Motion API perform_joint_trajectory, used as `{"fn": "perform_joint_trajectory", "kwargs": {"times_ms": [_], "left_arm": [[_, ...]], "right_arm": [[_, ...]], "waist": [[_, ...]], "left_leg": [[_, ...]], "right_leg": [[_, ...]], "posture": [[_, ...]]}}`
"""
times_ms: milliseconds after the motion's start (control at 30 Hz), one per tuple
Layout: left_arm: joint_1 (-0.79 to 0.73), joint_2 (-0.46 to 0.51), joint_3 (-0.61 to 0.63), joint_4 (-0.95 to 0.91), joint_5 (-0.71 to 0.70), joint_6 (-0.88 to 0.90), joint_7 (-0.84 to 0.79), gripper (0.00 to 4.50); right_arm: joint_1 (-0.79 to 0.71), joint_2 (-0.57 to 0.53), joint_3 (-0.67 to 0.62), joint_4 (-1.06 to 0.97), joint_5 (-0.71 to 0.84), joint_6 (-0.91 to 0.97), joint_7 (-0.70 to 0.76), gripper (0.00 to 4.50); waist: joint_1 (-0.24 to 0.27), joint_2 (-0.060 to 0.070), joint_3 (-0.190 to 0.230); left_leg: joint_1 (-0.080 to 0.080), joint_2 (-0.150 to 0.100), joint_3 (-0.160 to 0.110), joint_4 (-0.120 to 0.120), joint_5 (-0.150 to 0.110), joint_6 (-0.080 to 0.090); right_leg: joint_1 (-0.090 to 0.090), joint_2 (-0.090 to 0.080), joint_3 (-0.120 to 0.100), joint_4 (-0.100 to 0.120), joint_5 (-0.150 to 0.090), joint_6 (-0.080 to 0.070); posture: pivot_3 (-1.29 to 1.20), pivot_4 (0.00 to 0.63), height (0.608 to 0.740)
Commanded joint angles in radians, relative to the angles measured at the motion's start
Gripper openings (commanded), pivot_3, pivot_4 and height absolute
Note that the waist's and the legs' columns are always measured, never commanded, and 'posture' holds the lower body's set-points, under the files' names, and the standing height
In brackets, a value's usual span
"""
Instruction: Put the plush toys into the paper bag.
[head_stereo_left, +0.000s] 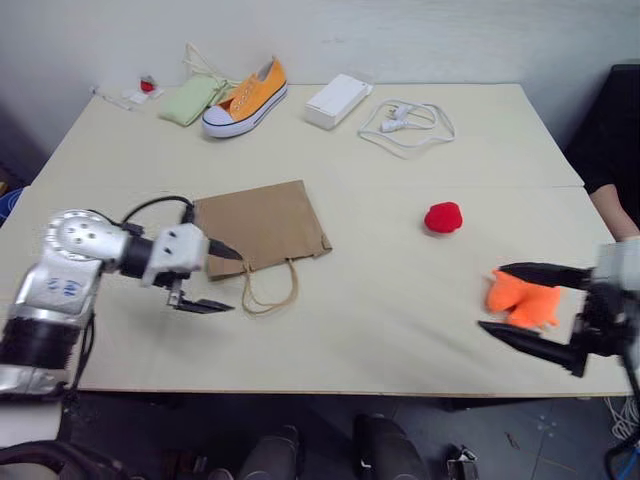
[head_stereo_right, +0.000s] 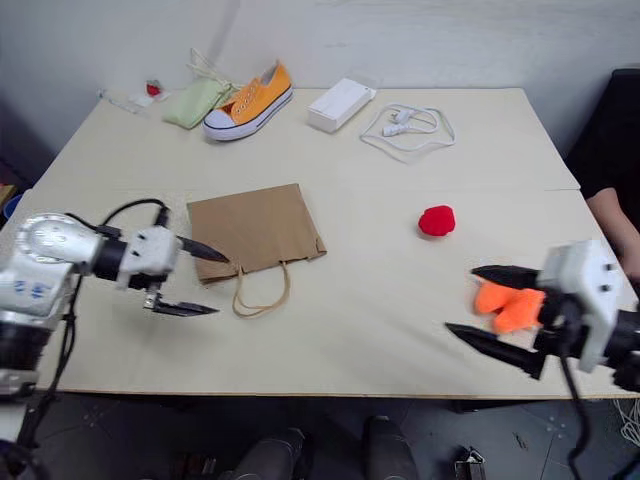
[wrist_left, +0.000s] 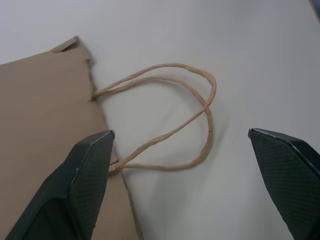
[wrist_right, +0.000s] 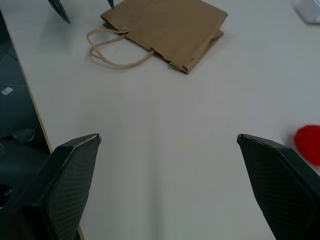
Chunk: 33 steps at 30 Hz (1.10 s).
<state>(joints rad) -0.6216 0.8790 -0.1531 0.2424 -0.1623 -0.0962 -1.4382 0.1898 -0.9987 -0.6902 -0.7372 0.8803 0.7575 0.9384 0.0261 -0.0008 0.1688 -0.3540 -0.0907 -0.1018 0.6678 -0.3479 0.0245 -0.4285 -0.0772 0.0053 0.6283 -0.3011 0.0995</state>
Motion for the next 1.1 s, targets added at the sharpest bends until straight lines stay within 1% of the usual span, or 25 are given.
{"fn": "perform_joint_trajectory", "kwargs": {"times_ms": [33, 67, 167, 300, 400, 567, 667, 767, 800, 900, 967, 1000, 1033, 1100], "left_arm": [[-0.077, -0.052, -0.029, 0.088, 0.040, -0.105, -0.008, 4.50], [-0.096, -0.075, -0.031, 0.118, 0.040, -0.129, -0.008, 4.50], [-0.133, -0.104, -0.040, 0.190, 0.055, -0.175, -0.018, 3.92], [-0.136, -0.111, -0.066, 0.237, 0.084, -0.245, -0.047, 2.69], [-0.145, -0.128, -0.081, 0.267, 0.105, -0.275, -0.048, 1.74], [-0.183, -0.176, -0.086, 0.336, 0.123, -0.310, -0.022, 1.74], [-0.190, -0.202, -0.073, 0.351, 0.093, -0.262, -0.034, 1.17], [-0.200, -0.222, -0.060, 0.365, 0.090, -0.220, -0.008, 0.24], [-0.207, -0.233, -0.047, 0.349, 0.064, -0.160, -0.006, 0.04], [-0.217, -0.256, -0.008, 0.287, -0.007, -0.007, -0.007, 0.04], [-0.236, -0.269, 0.054, 0.179, -0.134, 0.263, 0.023, 0.04], [-0.242, -0.272, 0.076, 0.139, -0.177, 0.361, 0.038, 0.04], [-0.257, -0.280, 0.115, 0.100, -0.243, 0.494, 0.078, 0.01], [-0.283, -0.297, 0.186, 0.039, -0.353, 0.702, 0.167, 0.00]], "right_arm": [[-0.055, 0.069, 0.076, -0.034, 0.060, 0.006, -0.122, 4.46], [-0.066, 0.097, 0.107, -0.044, 0.055, 0.003, -0.160, 4.46], [-0.076, 0.137, 0.179, -0.070, 0.007, -0.012, -0.233, 4.50], [-0.095, 0.152, 0.209, -0.082, 0.009, -0.017, -0.280, 4.50], [-0.127, 0.136, 0.208, -0.094, 0.064, -0.005, -0.283, 4.50], [-0.149, 0.105, 0.216, -0.106, 0.114, 0.008, -0.276, 4.50], [-0.155, 0.094, 0.231, -0.108, 0.124, 0.005, -0.277, 4.50], [-0.166, 0.092, 0.247, -0.103, 0.125, 0.000, -0.286, 4.50], [-0.178, 0.093, 0.260, -0.093, 0.120, -0.002, -0.291, 4.50], [-0.209, 0.098, 0.287, -0.069, 0.110, -0.002, -0.301, 4.50], [-0.242, 0.105, 0.316, -0.051, 0.103, -0.004, -0.310, 4.50], [-0.253, 0.107, 0.326, -0.045, 0.102, -0.005, -0.312, 4.50], [-0.270, 0.113, 0.344, -0.038, 0.106, -0.005, -0.314, 4.32], [-0.303, 0.129, 0.383, -0.025, 0.109, -0.010, -0.313, 3.91]], "waist": [[0.001, -0.005, 0.001], [0.001, -0.006, 0.002], [0.001, -0.006, 0.002], [-0.003, -0.006, 0.002], [-0.001, -0.006, 0.002], [0.004, -0.007, 0.002], [0.002, -0.007, 0.002], [0.001, -0.007, 0.002], [0.001, -0.007, 0.002], [0.000, -0.007, 0.003], [-0.001, -0.008, 0.003], [-0.002, -0.008, 0.003], [-0.002, -0.009, 0.004], [-0.003, -0.009, 0.004]], "left_leg": [[0.000, 0.000, 0.000, 0.000, 0.000, 0.000], [-0.001, 0.000, -0.001, 0.001, 0.000, 0.000], [-0.002, 0.000, -0.001, 0.003, 0.000, 0.000], [-0.002, 0.000, -0.001, 0.004, 0.000, 0.001], [-0.002, 0.000, -0.001, 0.006, 0.000, 0.001], [-0.003, -0.001, -0.002, 0.009, -0.001, 0.001], [-0.003, -0.001, -0.001, 0.010, -0.002, 0.003], [-0.004, -0.001, -0.001, 0.012, -0.002, 0.003], [-0.004, -0.001, -0.001, 0.012, -0.002, 0.003], [-0.005, -0.001, -0.001, 0.013, -0.002, 0.003], [-0.005, -0.001, -0.001, 0.013, -0.002, 0.003], [-0.006, -0.001, -0.001, 0.014, -0.002, 0.003], [-0.006, -0.001, -0.002, 0.014, -0.002, 0.003], [-0.007, -0.001, -0.002, 0.014, -0.002, 0.003]], "right_leg": [[0.000, 0.000, 0.000, 0.000, 0.000, 0.000], [0.000, 0.000, -0.001, 0.000, 0.000, 0.000], [-0.001, 0.000, -0.001, 0.001, 0.000, 0.001], [-0.002, 0.000, 0.000, 0.001, 0.001, 0.001], [-0.001, 0.000, 0.000, 0.002, 0.001, 0.001], [0.000, 0.000, -0.001, 0.002, 0.001, 0.002], [0.000, 0.000, -0.001, 0.002, 0.001, 0.002], [0.000, 0.000, -0.001, 0.002, 0.001, 0.002], [0.000, 0.000, -0.001, 0.003, 0.001, 0.002], [-0.001, 0.000, -0.001, 0.003, 0.001, 0.003], [-0.001, 0.000, -0.001, 0.004, 0.001, 0.003], [-0.002, 0.000, -0.001, 0.006, 0.001, 0.003], [-0.002, 0.000, -0.001, 0.009, 0.001, 0.003], [-0.003, 0.000, 0.000, 0.009, 0.001, 0.003]], "posture": [[0.00, 0.150, 0.740], [0.00, 0.150, 0.740], [0.00, 0.150, 0.740], [0.00, 0.150, 0.740], [0.00, 0.150, 0.740], [0.00, 0.150, 0.740], [0.00, 0.150, 0.740], [0.00, 0.150, 0.740], [0.00, 0.150, 0.740], [0.00, 0.150, 0.740], [0.00, 0.150, 0.740], [0.00, 0.150, 0.740], [0.00, 0.150, 0.740], [0.00, 0.150, 0.740]]}}
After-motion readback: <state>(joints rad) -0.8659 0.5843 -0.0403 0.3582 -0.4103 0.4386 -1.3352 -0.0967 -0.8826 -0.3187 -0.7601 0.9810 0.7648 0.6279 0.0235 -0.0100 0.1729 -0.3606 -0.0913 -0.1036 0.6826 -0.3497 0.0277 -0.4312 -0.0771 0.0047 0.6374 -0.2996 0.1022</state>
